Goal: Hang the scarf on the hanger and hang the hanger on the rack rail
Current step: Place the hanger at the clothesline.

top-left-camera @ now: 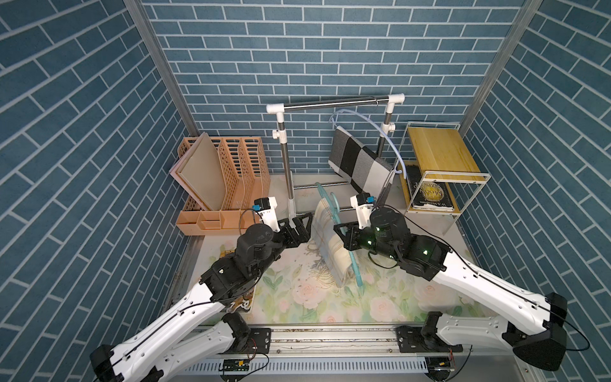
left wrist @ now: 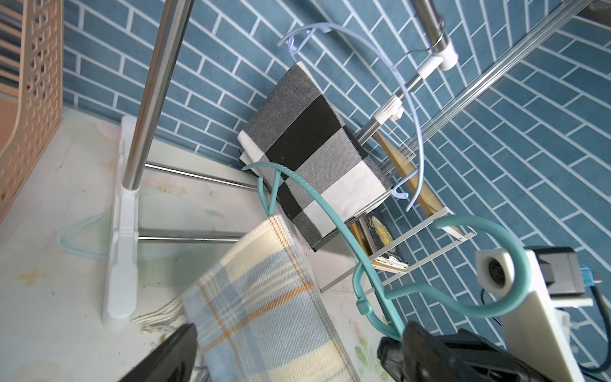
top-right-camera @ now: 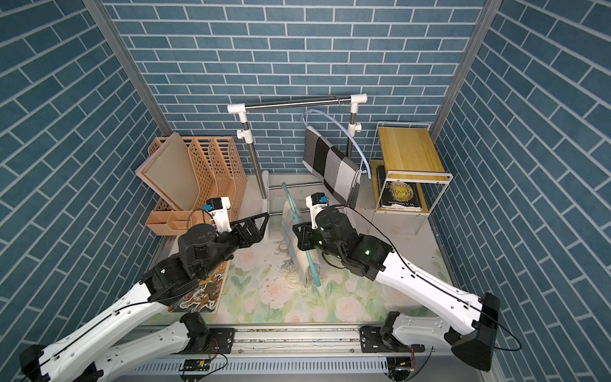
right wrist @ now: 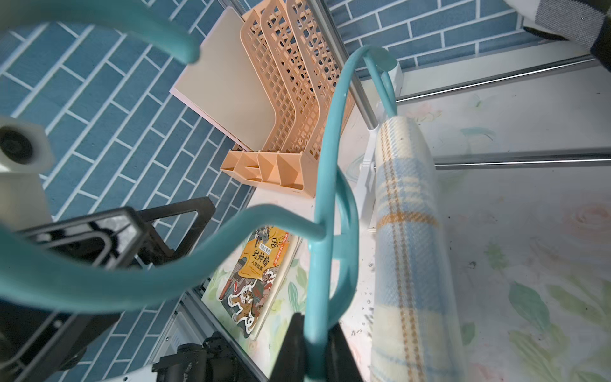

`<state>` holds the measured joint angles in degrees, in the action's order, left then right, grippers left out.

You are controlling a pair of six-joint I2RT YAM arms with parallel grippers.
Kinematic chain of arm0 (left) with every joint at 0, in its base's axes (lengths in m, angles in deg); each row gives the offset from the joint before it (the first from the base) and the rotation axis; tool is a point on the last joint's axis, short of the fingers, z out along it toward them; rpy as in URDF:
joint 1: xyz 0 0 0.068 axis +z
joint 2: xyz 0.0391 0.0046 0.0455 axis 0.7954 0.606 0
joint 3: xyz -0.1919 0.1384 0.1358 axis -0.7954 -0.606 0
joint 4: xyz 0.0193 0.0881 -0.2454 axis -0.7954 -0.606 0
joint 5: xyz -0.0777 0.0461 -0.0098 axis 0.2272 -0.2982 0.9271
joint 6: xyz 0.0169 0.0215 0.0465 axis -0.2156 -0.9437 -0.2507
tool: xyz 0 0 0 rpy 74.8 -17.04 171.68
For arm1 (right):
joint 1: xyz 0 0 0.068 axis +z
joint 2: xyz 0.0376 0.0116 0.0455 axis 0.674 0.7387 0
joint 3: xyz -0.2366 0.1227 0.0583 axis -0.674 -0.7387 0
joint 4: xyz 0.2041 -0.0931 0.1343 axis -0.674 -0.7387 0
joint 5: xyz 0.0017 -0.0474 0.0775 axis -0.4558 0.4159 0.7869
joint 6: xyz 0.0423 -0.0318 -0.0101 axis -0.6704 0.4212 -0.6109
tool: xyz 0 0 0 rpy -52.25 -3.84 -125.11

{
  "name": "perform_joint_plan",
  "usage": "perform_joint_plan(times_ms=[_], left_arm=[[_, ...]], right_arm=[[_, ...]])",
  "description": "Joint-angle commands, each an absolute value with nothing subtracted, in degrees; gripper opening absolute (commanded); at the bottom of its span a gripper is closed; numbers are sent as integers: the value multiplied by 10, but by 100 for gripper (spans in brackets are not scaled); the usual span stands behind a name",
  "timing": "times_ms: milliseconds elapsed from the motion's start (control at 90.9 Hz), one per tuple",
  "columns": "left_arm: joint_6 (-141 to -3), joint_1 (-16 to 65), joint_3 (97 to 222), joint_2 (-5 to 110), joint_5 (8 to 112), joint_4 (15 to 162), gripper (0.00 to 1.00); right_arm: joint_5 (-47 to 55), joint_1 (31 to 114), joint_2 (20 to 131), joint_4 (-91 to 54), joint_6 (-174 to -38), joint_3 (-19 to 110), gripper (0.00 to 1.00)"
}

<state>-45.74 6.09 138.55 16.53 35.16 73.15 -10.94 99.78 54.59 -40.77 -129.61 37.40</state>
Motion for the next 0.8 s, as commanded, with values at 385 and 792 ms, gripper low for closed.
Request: perform_joint_plan(times_ms=[385, 792], left_arm=[[-521, 67, 1423, 162, 299, 776, 100], [-519, 86, 1420, 148, 250, 742, 100]], right_arm=[[1, 917, 619, -466, -1254, 569, 0], [25, 853, 819, -594, -1244, 945, 0]])
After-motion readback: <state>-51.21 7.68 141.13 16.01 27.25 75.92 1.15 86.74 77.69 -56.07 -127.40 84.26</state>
